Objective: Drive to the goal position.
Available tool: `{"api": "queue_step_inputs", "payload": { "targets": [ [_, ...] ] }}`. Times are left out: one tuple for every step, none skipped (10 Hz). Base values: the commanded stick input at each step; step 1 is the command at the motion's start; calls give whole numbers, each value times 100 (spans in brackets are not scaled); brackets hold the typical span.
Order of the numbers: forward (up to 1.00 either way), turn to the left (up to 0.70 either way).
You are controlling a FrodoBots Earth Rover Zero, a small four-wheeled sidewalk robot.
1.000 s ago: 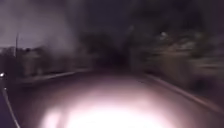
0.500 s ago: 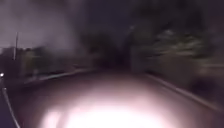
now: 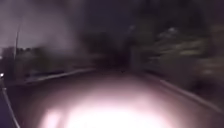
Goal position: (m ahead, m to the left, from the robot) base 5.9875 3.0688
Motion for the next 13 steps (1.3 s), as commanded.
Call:
{"api": "queue_step_inputs", "payload": {
  "targets": [
    [50,0],
    [50,0],
    [50,0],
    [50,0],
    [50,0],
    [50,0],
    [50,0],
    [50,0],
    [50,0],
    [50,0],
    [50,0],
    [50,0],
    [50,6]
  ]
}}
